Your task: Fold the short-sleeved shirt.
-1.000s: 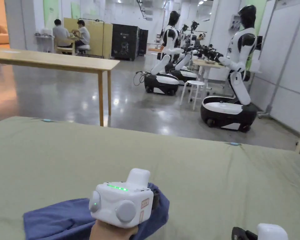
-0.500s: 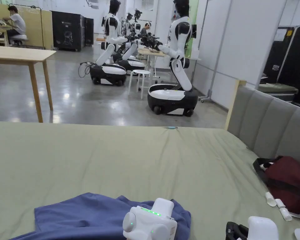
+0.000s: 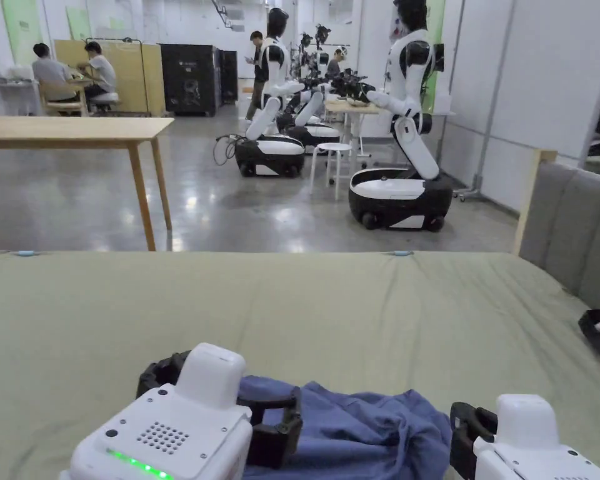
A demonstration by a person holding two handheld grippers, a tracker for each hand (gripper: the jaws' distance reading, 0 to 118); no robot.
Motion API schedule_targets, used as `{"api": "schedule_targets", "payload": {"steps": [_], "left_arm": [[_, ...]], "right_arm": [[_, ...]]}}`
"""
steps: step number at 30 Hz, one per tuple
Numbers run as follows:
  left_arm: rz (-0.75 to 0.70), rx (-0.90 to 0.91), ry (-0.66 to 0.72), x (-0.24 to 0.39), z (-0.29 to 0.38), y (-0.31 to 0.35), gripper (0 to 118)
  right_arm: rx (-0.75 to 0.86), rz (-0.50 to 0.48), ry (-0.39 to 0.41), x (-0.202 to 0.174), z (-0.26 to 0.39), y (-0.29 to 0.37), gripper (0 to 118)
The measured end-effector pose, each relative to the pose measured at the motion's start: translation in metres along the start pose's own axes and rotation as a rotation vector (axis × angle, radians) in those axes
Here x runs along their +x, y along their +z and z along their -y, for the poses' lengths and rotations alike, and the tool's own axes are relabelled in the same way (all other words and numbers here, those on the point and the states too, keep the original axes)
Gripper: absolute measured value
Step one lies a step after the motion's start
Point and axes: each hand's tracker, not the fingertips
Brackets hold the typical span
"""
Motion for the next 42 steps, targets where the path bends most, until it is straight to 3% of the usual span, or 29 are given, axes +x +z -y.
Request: {"api": "schedule_targets", "payload": {"steps": [1,2,3,4,9,16,17,18,19,20,26,28,29,30,31,32,34,35,38,41,42], "left_arm": [[-0.024,-0.016,0.008,-0.013,0.007,0.009,109],[-0.015,-0.013,0.027,-0.03,0.017,0.02,87],[-0.041,-0.04,0.07,-0.046,0.029,0.021,23],[-0.09,-0.099,0.096,-0.06,0.037,0.02,0],[-0.13,-0.275,0.326,-0.146,0.074,0.007,0],[-0.216,-0.597,0.306,-0.228,0.122,-0.065,0],[-0.212,-0.579,0.296,-0.231,0.127,-0.075,6],[-0.195,-0.585,0.301,-0.232,0.131,-0.086,40],[-0.196,-0.588,0.299,-0.229,0.133,-0.092,88],[-0.194,-0.593,0.295,-0.228,0.135,-0.104,118],[-0.203,-0.664,0.277,-0.224,0.153,-0.145,115],[-0.193,-0.741,0.276,-0.218,0.166,-0.162,103],[-0.218,-0.777,0.249,-0.214,0.172,-0.166,91],[-0.225,-0.79,0.214,-0.212,0.175,-0.168,62],[-0.18,-0.786,0.25,-0.207,0.18,-0.169,52],[-0.242,-0.738,0.221,-0.201,0.175,-0.166,49],[-0.225,-0.72,0.18,-0.196,0.168,-0.166,12],[-0.23,-0.704,0.162,-0.194,0.165,-0.163,1],[-0.193,-0.699,0.296,-0.203,0.156,-0.148,0],[-0.162,-0.575,0.354,-0.206,0.131,-0.122,0],[-0.109,-0.586,0.439,-0.203,0.125,-0.115,0]], "right_arm": [[0.001,-0.009,-0.005,-0.006,0.0,-0.002,0],[0.002,-0.025,-0.011,-0.014,0.002,-0.004,0],[0.001,-0.035,-0.017,-0.02,0.003,-0.005,0],[-0.004,-0.044,-0.025,-0.026,0.004,-0.008,0],[-0.037,-0.08,-0.03,-0.045,0.011,-0.02,0],[-0.072,-0.088,-0.004,-0.051,0.015,-0.039,0],[-0.076,-0.087,-0.003,-0.051,0.016,-0.042,0],[-0.082,-0.085,-0.003,-0.05,0.017,-0.045,0],[-0.088,-0.083,-0.001,-0.05,0.018,-0.048,0],[-0.095,-0.08,0.002,-0.049,0.019,-0.052,0],[-0.132,-0.062,0.002,-0.045,0.026,-0.068,0],[-0.137,-0.058,-0.005,-0.042,0.027,-0.071,0],[-0.139,-0.057,-0.009,-0.041,0.027,-0.072,0],[-0.142,-0.057,-0.012,-0.04,0.027,-0.073,0],[-0.145,-0.055,-0.014,-0.038,0.026,-0.075,0],[-0.145,-0.053,-0.016,-0.036,0.025,-0.076,0],[-0.14,-0.05,-0.022,-0.032,0.022,-0.076,0],[-0.139,-0.05,-0.028,-0.028,0.02,-0.076,0],[-0.15,-0.038,-0.053,-0.012,0.012,-0.081,0],[-0.167,0.004,-0.057,0.016,0.004,-0.092,0],[-0.175,0.03,-0.054,0.026,0.002,-0.097,0]]}}
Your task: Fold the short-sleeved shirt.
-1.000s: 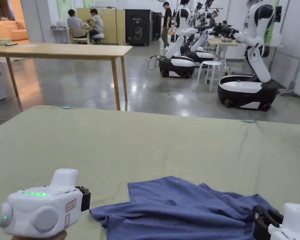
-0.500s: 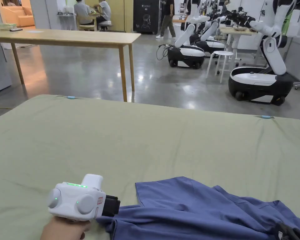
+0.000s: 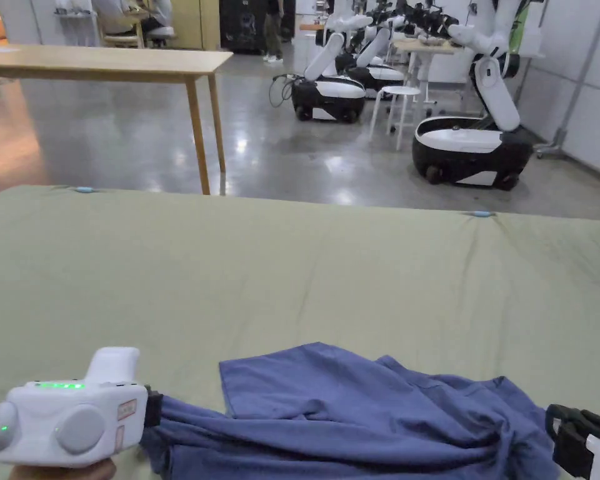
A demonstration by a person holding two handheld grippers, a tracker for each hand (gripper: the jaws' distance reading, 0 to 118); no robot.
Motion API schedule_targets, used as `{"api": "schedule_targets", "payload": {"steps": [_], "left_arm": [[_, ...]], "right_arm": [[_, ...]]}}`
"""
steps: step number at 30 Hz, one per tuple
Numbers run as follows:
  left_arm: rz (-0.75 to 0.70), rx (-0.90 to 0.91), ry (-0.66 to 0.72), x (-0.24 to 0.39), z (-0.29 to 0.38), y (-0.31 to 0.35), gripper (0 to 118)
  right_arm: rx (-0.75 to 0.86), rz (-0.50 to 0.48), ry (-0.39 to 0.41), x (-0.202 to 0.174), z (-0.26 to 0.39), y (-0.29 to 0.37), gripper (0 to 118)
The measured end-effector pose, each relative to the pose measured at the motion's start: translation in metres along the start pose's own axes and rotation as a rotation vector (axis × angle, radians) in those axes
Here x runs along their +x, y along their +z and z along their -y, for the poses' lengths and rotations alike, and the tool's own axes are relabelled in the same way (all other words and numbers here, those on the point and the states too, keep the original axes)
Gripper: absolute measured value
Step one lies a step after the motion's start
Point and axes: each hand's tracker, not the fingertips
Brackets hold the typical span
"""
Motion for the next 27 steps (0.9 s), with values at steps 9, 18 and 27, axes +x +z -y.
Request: {"api": "schedule_targets", "payload": {"steps": [9,18,27], "left_arm": [[0.021,0.127,-0.094,0.035,-0.006,0.026,0],[-0.017,0.123,-0.117,0.037,-0.007,0.014,0],[-0.065,0.119,-0.17,0.035,-0.012,0.004,0]], "right_arm": [[-0.219,0.091,-0.11,0.1,-0.041,-0.114,38],[-0.406,0.08,0.016,0.073,-0.022,-0.213,115],[-0.457,0.077,-0.038,0.056,-0.031,-0.184,5]]}}
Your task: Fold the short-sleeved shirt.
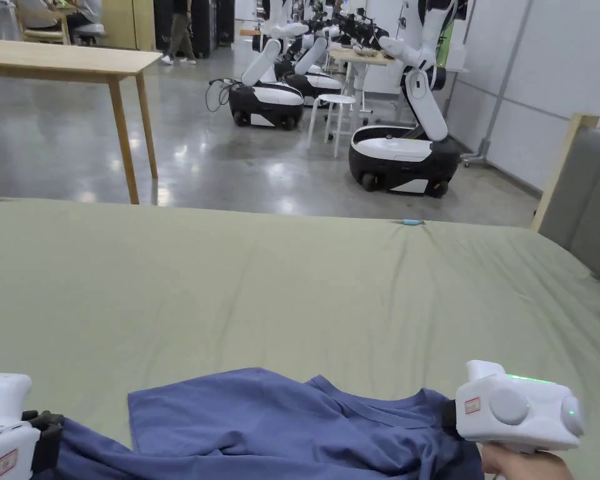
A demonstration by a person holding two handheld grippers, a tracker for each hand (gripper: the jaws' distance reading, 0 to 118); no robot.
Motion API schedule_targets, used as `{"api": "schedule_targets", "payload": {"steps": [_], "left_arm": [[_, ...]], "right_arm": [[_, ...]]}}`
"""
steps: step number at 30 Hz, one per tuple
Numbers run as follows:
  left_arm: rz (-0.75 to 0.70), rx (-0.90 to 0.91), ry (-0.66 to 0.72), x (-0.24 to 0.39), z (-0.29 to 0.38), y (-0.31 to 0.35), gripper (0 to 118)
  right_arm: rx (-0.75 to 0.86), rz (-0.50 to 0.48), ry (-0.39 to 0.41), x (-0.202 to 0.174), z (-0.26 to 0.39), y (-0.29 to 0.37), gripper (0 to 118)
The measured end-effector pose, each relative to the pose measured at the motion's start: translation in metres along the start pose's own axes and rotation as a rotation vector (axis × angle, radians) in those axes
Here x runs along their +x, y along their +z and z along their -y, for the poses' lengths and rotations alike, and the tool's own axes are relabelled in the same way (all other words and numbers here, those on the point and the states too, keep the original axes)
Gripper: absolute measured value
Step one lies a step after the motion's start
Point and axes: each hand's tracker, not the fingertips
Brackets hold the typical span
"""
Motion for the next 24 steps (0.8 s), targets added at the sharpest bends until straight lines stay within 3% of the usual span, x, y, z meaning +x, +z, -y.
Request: {"api": "schedule_targets", "payload": {"steps": [5,10,13,20,24], "left_arm": [[-0.048,0.109,-0.05,-0.006,-0.044,0.037,0],[-0.126,0.261,-0.09,-0.023,-0.115,0.095,0],[-0.165,0.349,-0.061,-0.039,-0.157,0.128,0],[-0.204,0.548,0.01,-0.062,-0.239,0.178,0],[-0.151,0.627,0.066,-0.066,-0.283,0.19,0]], "right_arm": [[0.195,-0.052,-0.024,0.0,-0.03,0.085,5],[0.359,-0.061,0.051,-0.003,-0.068,0.177,5],[0.476,-0.05,0.055,-0.006,-0.092,0.233,5],[0.71,-0.085,-0.056,0.005,-0.158,0.33,5],[0.773,-0.108,-0.068,0.001,-0.193,0.364,5]]}}
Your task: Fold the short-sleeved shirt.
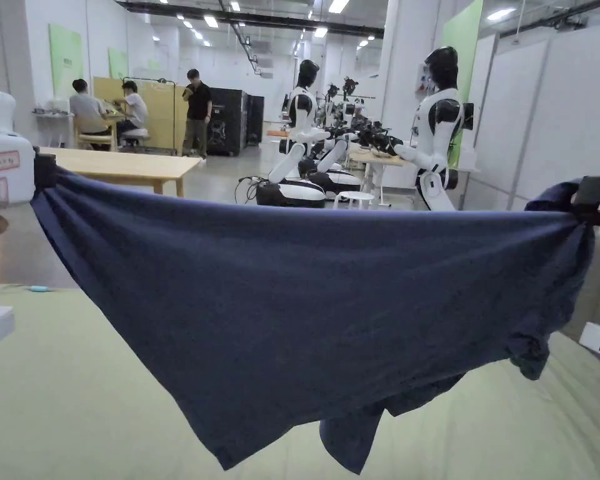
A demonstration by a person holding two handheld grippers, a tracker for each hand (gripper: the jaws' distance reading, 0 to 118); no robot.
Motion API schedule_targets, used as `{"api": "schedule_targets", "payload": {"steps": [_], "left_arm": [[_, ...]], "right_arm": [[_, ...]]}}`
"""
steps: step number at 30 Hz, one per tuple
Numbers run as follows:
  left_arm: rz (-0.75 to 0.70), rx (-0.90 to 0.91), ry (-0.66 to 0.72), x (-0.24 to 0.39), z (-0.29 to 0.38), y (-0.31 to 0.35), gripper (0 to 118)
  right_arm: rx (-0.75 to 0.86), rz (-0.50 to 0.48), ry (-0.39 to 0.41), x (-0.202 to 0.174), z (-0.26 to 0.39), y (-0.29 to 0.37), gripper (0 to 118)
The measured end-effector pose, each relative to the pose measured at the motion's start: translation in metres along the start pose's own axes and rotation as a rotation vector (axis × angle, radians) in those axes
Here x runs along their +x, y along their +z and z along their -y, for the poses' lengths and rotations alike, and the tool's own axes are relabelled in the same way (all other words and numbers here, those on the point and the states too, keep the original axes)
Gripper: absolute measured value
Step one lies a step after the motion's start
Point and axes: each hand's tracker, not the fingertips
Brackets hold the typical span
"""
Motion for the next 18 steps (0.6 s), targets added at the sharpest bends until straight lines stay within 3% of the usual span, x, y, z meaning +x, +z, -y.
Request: {"api": "schedule_targets", "payload": {"steps": [5,8,18], "left_arm": [[-0.01,0.035,-0.009,0.007,-0.027,-0.03,0],[-0.024,0.024,-0.026,0.011,-0.011,-0.05,0],[-0.008,-0.114,0.085,0.018,0.144,-0.068,0]], "right_arm": [[0.034,0.043,0.062,-0.01,-0.02,-0.021,5],[0.018,0.044,0.059,-0.006,-0.001,-0.04,5],[-0.124,0.098,-0.065,0.034,0.151,-0.086,5]]}}
